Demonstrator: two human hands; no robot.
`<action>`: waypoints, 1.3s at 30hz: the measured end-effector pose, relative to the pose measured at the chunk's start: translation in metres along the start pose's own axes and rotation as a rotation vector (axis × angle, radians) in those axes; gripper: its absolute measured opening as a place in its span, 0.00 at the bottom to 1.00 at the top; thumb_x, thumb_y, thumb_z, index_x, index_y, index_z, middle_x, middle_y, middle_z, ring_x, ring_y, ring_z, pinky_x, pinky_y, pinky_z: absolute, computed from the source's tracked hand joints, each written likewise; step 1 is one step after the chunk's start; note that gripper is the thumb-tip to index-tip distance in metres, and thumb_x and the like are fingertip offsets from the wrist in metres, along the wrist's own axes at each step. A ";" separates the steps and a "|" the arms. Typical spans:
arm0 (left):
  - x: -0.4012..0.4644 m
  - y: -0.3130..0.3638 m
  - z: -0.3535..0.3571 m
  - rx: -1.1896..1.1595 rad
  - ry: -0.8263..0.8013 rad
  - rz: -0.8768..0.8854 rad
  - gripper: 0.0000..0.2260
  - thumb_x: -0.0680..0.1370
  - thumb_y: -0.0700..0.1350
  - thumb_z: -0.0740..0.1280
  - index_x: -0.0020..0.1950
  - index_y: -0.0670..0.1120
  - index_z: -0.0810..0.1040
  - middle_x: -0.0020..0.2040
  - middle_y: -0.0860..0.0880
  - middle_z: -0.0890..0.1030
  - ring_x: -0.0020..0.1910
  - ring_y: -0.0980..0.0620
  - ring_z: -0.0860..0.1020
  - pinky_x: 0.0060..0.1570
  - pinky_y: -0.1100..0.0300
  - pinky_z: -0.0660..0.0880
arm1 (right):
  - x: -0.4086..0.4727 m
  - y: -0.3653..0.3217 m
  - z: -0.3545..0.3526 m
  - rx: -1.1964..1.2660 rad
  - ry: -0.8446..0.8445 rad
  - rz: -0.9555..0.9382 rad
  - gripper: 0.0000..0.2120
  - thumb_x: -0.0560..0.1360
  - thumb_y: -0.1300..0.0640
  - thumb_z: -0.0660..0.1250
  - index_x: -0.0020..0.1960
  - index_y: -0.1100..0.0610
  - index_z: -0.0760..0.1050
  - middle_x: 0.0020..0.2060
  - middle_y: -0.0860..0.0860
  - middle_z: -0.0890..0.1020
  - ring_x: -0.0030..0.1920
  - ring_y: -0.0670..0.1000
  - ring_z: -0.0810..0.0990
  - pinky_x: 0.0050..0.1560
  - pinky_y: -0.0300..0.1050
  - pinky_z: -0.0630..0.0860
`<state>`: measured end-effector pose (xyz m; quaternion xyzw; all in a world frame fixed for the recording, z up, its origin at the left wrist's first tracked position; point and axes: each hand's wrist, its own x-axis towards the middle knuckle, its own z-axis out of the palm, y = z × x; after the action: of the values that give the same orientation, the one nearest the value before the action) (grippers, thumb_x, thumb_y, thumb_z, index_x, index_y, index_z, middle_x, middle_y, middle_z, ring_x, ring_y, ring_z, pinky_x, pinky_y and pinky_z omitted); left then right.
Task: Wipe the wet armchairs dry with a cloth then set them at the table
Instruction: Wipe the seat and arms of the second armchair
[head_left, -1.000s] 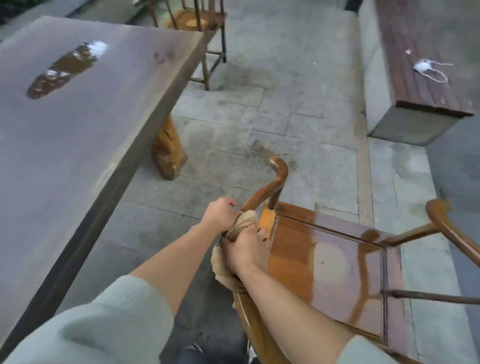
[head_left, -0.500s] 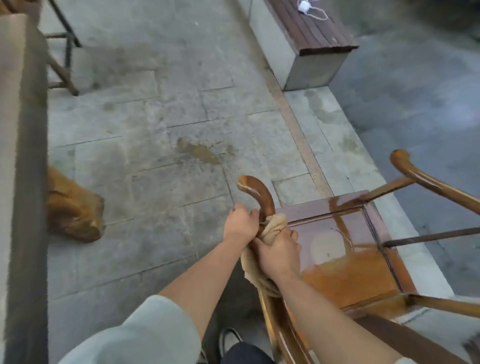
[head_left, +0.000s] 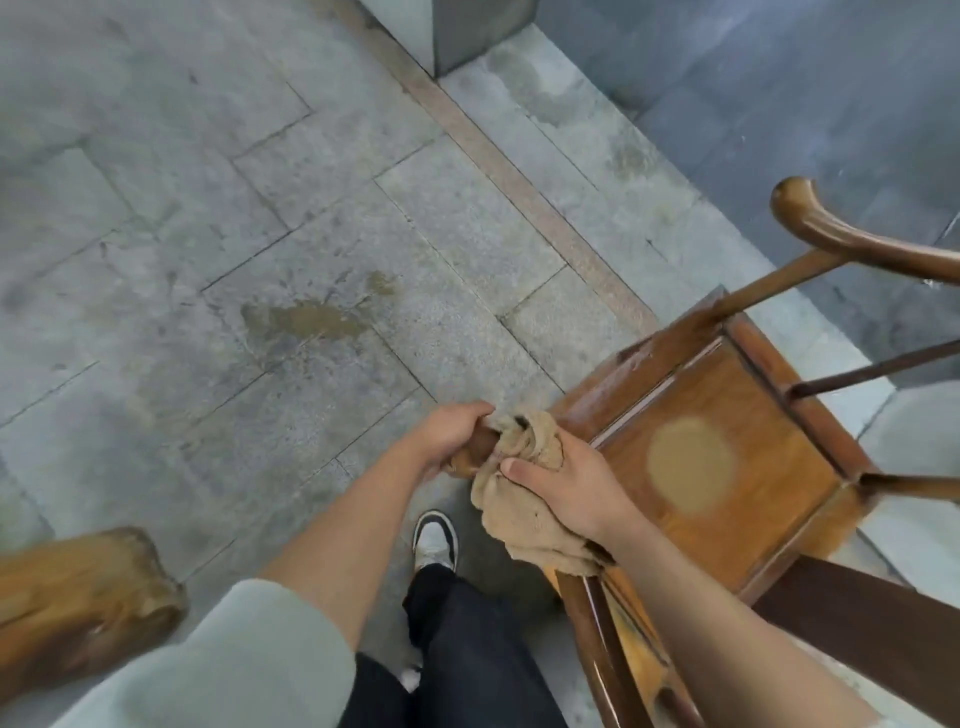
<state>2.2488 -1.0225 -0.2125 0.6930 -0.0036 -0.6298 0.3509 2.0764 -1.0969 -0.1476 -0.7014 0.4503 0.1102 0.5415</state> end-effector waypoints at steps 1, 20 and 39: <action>0.001 0.000 -0.003 -0.108 -0.084 -0.087 0.14 0.81 0.54 0.64 0.48 0.45 0.82 0.45 0.41 0.83 0.40 0.46 0.81 0.39 0.54 0.78 | 0.008 -0.005 0.000 -0.025 -0.031 -0.003 0.17 0.71 0.40 0.75 0.57 0.41 0.79 0.50 0.39 0.85 0.51 0.38 0.81 0.54 0.41 0.77; 0.125 0.096 -0.044 0.606 -0.024 -0.138 0.06 0.79 0.38 0.60 0.43 0.41 0.73 0.27 0.43 0.71 0.22 0.50 0.67 0.27 0.65 0.62 | 0.124 0.014 0.015 0.288 0.580 0.855 0.29 0.73 0.33 0.69 0.61 0.55 0.76 0.57 0.56 0.84 0.57 0.59 0.82 0.52 0.46 0.76; 0.212 0.096 0.441 1.795 -0.953 1.152 0.14 0.80 0.46 0.62 0.65 0.45 0.76 0.58 0.41 0.79 0.59 0.38 0.76 0.59 0.45 0.75 | 0.016 0.294 -0.028 0.940 1.475 1.939 0.25 0.82 0.39 0.54 0.73 0.53 0.67 0.70 0.61 0.67 0.68 0.67 0.67 0.69 0.65 0.63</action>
<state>1.9490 -1.4020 -0.3320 0.2815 -0.8927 -0.3452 -0.0678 1.8553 -1.1318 -0.3407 0.2669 0.9540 -0.1219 0.0614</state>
